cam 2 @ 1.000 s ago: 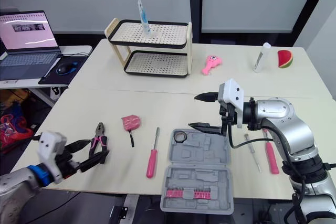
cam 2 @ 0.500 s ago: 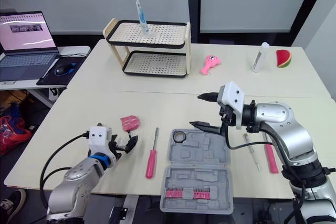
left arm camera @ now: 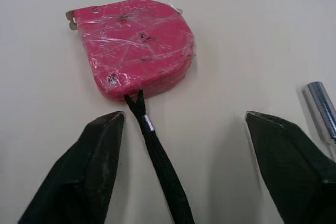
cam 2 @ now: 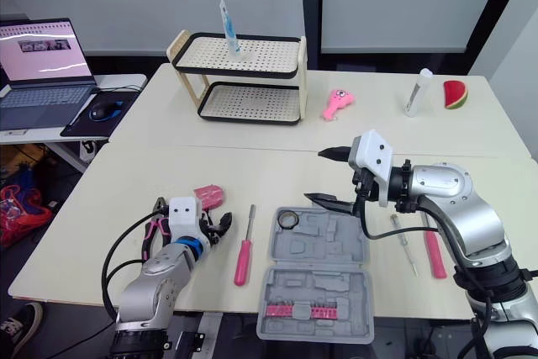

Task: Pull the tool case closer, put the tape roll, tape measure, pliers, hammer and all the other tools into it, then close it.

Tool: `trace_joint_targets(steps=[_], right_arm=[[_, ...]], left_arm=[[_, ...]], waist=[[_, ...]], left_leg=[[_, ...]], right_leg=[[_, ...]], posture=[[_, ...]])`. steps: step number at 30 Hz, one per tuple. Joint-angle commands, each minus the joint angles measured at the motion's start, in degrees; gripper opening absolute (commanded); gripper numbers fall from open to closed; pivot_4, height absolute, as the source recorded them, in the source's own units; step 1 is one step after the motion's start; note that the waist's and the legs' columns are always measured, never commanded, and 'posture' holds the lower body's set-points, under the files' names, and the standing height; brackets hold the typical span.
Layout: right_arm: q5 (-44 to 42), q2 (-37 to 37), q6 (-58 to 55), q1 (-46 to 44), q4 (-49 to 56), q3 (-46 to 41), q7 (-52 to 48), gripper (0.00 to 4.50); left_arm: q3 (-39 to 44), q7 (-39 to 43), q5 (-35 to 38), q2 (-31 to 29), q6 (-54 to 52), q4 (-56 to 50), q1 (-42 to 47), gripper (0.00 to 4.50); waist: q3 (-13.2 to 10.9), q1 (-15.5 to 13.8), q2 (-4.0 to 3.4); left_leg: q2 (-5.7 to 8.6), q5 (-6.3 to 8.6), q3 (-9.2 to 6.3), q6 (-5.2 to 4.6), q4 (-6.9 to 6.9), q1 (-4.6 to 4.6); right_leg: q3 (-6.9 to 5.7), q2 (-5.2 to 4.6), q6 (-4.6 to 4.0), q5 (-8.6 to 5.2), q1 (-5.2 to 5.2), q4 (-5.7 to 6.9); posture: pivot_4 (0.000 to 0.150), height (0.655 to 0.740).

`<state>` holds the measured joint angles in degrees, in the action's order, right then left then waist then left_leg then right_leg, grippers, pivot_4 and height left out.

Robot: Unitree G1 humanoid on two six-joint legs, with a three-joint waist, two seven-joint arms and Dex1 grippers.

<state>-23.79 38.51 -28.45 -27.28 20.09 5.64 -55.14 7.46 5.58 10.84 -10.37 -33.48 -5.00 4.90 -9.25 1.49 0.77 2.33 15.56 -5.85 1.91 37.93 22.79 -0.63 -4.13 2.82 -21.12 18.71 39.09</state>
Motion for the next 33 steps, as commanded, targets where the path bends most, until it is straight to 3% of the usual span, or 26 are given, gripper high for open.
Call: trace_joint_targets(steps=[1, 8, 9, 15, 18, 29, 33], right_arm=[[-0.3, 0.7, 0.7, -0.6, 1.2, -1.7, 0.0, 4.50], [0.2, 1.0, 1.6, -1.1, 0.7, -1.4, -0.3, 4.50], [0.2, 1.0, 1.7, -1.1, 0.6, -1.4, -0.4, 4.50], [0.1, 1.1, 1.7, -1.0, 0.6, -1.4, -0.8, 4.50], [-0.9, 1.5, 1.1, -0.5, 1.6, -1.3, -2.0, 4.50], [-3.7, 2.1, -1.4, 2.3, 6.7, 0.9, -4.4, 4.50], [-4.7, 1.8, -2.7, 3.3, 8.8, 1.7, -4.4, 4.50]], left_arm=[[0.4, -0.7, -0.7, -0.2, -0.9, 0.8, -0.1, 2.37], [2.3, -1.6, -0.2, 0.7, -1.0, 1.3, -0.1, 0.13], [2.3, -1.5, -0.2, 0.7, -1.0, 1.1, -0.3, 0.04], [1.1, 1.2, -0.5, -1.0, -1.0, -0.2, -1.5, 0.04], [-2.2, 7.2, -0.3, -5.0, -1.0, -3.2, -3.5, 0.04], [-8.6, 32.7, 1.6, -29.4, -0.7, -13.6, -17.0, 0.04], [-7.4, 36.2, 1.9, -33.7, 0.3, -14.6, -19.7, 0.04]], waist=[[0.0, 0.0, 0.00], [0.0, 0.0, 0.00], [0.0, 0.0, 0.00], [0.0, 0.0, 0.00], [0.0, 0.0, 0.00], [0.0, 0.2, -0.13], [0.0, 0.1, -0.17]], left_leg=[[0.01, 0.00, 0.00, 0.00, 0.00, 0.00], [0.01, 0.00, -0.01, 0.00, 0.00, -0.01], [0.01, 0.00, -0.01, 0.00, 0.00, 0.00], [0.01, 0.00, -0.01, 0.00, 0.00, -0.01], [0.01, 0.00, -0.01, 0.00, -0.01, -0.01], [-0.01, 0.01, -0.13, -0.01, -0.09, -0.02], [-0.01, 0.03, -0.15, -0.02, -0.13, -0.02]], right_leg=[[0.00, 0.00, 0.00, 0.00, -0.01, 0.00], [-0.01, -0.01, 0.00, 0.00, -0.02, -0.02], [-0.01, -0.01, 0.00, 0.00, -0.02, -0.02], [0.00, -0.01, 0.00, 0.00, -0.02, -0.03], [0.02, -0.01, 0.00, 0.00, -0.02, -0.04], [0.12, -0.18, -0.01, 0.00, 0.00, -0.10], [0.11, -0.20, -0.01, -0.01, 0.02, -0.12]], posture=[[0.150, 0.7400], [0.150, 0.7400], [0.150, 0.7400], [0.150, 0.7400], [0.150, 0.7400], [0.150, 0.7400], [0.150, 0.7400]])
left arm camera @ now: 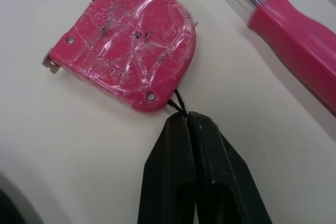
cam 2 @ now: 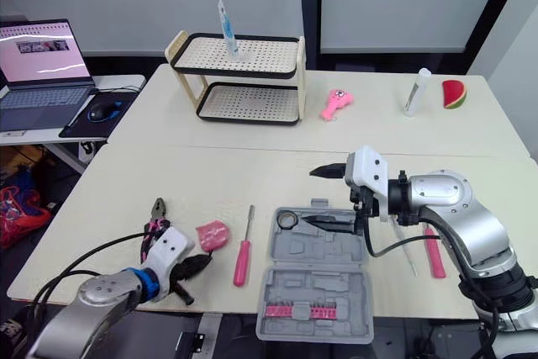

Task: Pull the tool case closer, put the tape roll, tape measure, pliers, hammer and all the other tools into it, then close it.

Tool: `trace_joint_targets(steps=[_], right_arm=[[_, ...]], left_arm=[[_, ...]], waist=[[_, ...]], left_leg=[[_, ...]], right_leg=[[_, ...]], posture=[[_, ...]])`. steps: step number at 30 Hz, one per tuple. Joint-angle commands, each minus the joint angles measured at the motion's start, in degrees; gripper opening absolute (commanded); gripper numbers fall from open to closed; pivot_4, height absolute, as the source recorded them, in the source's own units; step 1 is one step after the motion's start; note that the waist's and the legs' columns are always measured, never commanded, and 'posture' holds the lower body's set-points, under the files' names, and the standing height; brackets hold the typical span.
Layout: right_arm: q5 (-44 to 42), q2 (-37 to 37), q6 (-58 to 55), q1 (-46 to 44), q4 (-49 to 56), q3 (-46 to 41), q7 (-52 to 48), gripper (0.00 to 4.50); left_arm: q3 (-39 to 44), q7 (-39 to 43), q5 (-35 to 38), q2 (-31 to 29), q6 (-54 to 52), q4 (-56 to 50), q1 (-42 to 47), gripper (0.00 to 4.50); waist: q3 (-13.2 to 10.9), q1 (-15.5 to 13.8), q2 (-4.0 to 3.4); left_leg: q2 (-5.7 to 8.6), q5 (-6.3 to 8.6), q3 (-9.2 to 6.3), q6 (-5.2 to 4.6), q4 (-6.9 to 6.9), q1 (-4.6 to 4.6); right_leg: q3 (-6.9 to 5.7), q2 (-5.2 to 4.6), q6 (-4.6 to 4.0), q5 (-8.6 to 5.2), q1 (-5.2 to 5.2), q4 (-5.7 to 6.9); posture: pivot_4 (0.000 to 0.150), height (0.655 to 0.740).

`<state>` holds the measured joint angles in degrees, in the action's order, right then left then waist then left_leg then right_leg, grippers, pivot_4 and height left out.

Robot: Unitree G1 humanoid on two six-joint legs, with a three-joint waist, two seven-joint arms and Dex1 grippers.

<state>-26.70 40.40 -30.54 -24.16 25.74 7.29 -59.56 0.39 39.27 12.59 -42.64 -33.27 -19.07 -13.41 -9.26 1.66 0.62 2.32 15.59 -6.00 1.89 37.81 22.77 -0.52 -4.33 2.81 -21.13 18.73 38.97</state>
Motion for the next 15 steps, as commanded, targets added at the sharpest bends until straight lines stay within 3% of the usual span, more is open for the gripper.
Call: trace_joint_targets(steps=[1, 15], right_arm=[[-1.9, 0.0, -0.9, 0.5, 3.9, 0.3, 0.0, 4.50], [-2.5, 1.2, -2.6, 1.6, 6.5, 1.0, -0.1, 4.50]], left_arm=[[-0.1, 3.1, 0.0, -2.2, 0.6, 0.1, -1.5, 0.04], [2.6, 6.0, -0.7, -6.1, 4.1, 1.4, -5.8, 0.04]], waist=[[0.0, -0.1, -0.01], [0.0, 0.1, -0.03]], left_leg=[[0.00, 0.00, 0.00, 0.00, 0.00, 0.00], [-0.01, 0.13, -0.04, -0.23, -0.01, -0.01]], right_leg=[[-0.01, 0.00, 0.00, 0.00, 0.00, 0.00], [-0.02, 0.02, 0.00, 0.00, 0.01, 0.02]], posture=[[0.150, 0.7400], [0.150, 0.7400]])
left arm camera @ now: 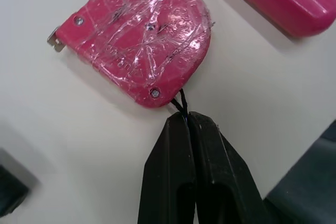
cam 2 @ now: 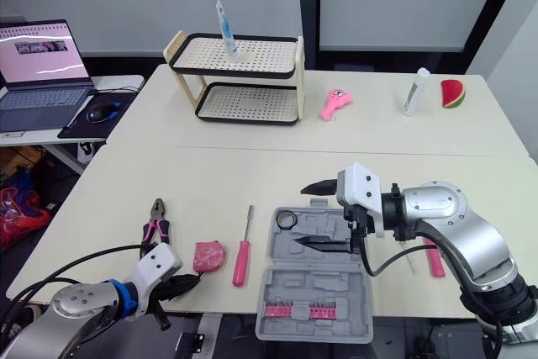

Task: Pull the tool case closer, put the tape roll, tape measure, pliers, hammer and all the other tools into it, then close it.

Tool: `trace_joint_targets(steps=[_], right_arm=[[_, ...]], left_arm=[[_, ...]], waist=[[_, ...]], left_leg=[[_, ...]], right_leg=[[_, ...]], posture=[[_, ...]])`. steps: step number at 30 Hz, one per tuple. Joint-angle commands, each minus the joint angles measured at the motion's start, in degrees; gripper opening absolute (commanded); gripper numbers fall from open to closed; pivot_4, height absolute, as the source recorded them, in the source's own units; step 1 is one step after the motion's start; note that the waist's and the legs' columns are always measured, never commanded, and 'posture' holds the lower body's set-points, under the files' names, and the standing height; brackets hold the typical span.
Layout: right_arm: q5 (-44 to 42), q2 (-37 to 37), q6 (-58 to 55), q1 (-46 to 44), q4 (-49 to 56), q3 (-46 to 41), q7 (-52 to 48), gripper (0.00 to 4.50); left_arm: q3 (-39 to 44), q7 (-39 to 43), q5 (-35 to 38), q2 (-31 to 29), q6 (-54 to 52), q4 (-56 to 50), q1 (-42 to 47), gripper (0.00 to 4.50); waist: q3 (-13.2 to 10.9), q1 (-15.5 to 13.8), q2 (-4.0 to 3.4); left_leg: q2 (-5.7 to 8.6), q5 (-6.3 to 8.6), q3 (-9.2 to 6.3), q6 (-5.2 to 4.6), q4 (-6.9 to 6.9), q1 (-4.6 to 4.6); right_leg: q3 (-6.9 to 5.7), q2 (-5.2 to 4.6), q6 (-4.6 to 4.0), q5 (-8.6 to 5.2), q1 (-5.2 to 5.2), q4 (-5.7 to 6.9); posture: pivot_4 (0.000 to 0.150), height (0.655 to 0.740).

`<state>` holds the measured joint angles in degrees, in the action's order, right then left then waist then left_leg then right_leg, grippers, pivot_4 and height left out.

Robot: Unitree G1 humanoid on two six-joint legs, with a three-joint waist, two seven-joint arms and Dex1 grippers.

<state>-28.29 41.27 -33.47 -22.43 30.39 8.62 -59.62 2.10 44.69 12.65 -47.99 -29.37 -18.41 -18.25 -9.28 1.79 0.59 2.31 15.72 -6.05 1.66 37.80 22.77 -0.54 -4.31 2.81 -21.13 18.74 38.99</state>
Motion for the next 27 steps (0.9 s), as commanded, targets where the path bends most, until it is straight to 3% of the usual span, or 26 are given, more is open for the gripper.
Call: trace_joint_targets(steps=[1, 7, 10, 14, 18, 22, 23, 27], right_arm=[[-0.8, 0.4, 0.5, -0.2, 1.7, -0.2, -0.2, 4.50], [-0.5, 0.3, 0.8, -0.8, 1.0, 0.2, -0.7, 4.50], [-0.5, 0.2, 1.0, -1.2, 0.7, 0.5, -0.9, 4.50], [-0.5, 0.1, 1.3, -2.0, -0.2, 0.7, -1.3, 4.50], [-0.4, -0.4, 1.8, -2.4, -0.7, 1.2, -1.5, 4.50], [-0.7, -1.4, 1.9, -2.6, -0.7, 1.3, -1.3, 4.50], [-1.0, -1.6, 1.9, -2.6, -0.4, 1.1, -1.5, 4.50], [-0.4, 0.1, 3.5, -3.0, 1.7, 1.8, -4.2, 4.50]], left_arm=[[1.0, 0.9, -0.2, -0.6, 0.1, 0.9, -1.1, 0.04], [0.6, 3.2, 0.0, -0.5, 2.2, 1.2, -1.6, 0.04], [2.5, 5.6, 0.8, -1.9, 3.8, 1.6, -2.5, 0.65], [8.4, 12.4, 4.3, -6.2, 5.6, 2.0, -3.9, 1.77], [14.9, 23.5, 7.5, -11.1, 12.8, 4.8, -5.4, 3.05], [17.0, 31.3, 10.1, -9.7, 26.1, 12.3, 1.3, 4.30], [16.4, 33.6, 9.9, -9.0, 31.1, 15.4, 3.3, 4.47], [11.4, 39.3, 6.7, -4.4, 47.4, 32.8, 14.5, 4.47]], waist=[[0.0, 0.0, 0.00], [0.0, 0.0, -0.01], [0.0, 0.0, 0.00], [0.0, 0.0, -0.03], [-0.1, -0.1, -0.06], [-0.1, -0.3, -0.13], [-0.2, -0.3, -0.14], [-0.2, -0.2, -0.22]], left_leg=[[0.00, 0.00, 0.00, 0.00, 0.00, 0.00], [0.01, 0.00, 0.01, -0.01, 0.00, 0.01], [0.01, 0.00, 0.00, -0.01, 0.00, 0.00], [-0.02, 0.00, -0.01, 0.00, -0.01, 0.01], [-0.01, 0.00, -0.03, 0.00, 0.00, 0.04], [0.02, 0.01, -0.04, 0.00, 0.00, 0.06], [0.02, 0.01, -0.03, 0.00, 0.00, 0.05], [0.06, 0.00, 0.01, 0.02, 0.00, 0.03]], right_leg=[[0.00, 0.00, 0.00, 0.00, 0.00, 0.00], [0.00, 0.00, 0.00, 0.00, 0.00, 0.00], [-0.01, 0.00, 0.00, 0.00, 0.00, 0.00], [0.00, 0.03, 0.00, 0.00, 0.04, 0.01], [-0.03, 0.01, 0.00, 0.00, 0.07, -0.01], [-0.07, -0.04, 0.00, 0.00, 0.06, -0.02], [-0.06, -0.04, 0.00, 0.00, 0.06, -0.01], [-0.13, 0.00, 0.00, 0.00, 0.06, -0.01]], posture=[[0.150, 0.7400], [0.150, 0.7400], [0.150, 0.7400], [0.150, 0.7400], [0.150, 0.7400], [0.150, 0.7400], [0.150, 0.7400], [0.150, 0.7400]])
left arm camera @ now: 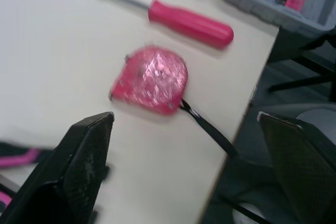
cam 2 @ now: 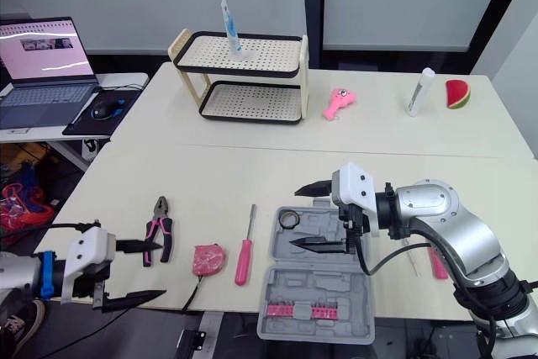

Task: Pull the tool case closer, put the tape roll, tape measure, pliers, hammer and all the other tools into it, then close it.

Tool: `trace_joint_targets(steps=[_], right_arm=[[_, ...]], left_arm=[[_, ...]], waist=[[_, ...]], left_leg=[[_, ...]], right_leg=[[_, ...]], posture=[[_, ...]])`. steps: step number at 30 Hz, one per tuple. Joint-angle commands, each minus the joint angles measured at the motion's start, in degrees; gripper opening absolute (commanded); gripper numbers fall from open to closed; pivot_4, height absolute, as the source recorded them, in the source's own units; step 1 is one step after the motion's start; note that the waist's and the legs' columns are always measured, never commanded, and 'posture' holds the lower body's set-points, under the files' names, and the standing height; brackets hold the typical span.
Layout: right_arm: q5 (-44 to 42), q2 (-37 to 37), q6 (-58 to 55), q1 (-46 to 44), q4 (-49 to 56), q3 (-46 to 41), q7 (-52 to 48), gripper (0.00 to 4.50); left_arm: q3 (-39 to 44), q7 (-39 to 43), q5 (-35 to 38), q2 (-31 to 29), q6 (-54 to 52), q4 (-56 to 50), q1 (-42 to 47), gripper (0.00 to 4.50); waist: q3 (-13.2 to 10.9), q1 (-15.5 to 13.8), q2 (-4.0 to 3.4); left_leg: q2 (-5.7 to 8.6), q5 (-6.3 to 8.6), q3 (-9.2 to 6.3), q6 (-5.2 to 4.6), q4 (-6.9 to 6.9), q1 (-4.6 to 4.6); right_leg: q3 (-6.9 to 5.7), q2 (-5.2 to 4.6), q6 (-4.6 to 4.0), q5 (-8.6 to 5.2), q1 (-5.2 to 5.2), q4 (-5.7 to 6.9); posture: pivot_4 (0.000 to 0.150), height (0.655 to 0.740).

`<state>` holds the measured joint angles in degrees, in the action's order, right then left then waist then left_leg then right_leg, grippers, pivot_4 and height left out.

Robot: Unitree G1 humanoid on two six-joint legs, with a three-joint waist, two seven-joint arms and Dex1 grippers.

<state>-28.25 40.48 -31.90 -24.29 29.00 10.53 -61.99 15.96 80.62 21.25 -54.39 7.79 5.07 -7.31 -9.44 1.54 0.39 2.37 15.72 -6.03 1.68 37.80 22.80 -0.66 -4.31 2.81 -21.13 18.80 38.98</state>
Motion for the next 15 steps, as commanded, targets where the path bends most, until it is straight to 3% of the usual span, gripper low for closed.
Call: trace_joint_targets(steps=[1, 6, 15], right_arm=[[-0.4, 1.1, 1.9, -1.2, 3.3, -0.1, -1.9, 4.50], [0.0, 2.1, 1.0, -1.0, 3.9, -0.5, -1.1, 4.50], [-0.3, 4.3, -0.7, 0.1, 5.4, -0.9, 0.0, 4.50]], left_arm=[[-3.6, 3.5, -3.2, 3.1, 13.2, 12.4, 5.6, 4.47], [-8.4, 2.3, -7.1, 6.9, 19.7, 21.8, 12.1, 4.47], [-13.6, 0.4, -10.6, 10.3, 22.0, 30.0, 17.8, 4.47]], waist=[[0.0, 0.1, 0.01], [0.0, 0.3, 0.13], [0.0, 0.5, 0.15]], left_leg=[[0.00, 0.00, 0.02, -0.01, 0.00, 0.01], [0.00, -0.02, 0.06, 0.04, 0.02, 0.05], [-0.01, -0.10, 0.08, 0.17, 0.05, 0.07]], right_leg=[[-0.07, 0.15, 0.00, 0.00, 0.03, 0.02], [-0.07, 0.22, 0.01, 0.00, 0.10, 0.10], [-0.02, 0.24, 0.01, 0.01, 0.21, 0.23]], posture=[[0.150, 0.7400], [0.150, 0.7400], [0.150, 0.7400]])
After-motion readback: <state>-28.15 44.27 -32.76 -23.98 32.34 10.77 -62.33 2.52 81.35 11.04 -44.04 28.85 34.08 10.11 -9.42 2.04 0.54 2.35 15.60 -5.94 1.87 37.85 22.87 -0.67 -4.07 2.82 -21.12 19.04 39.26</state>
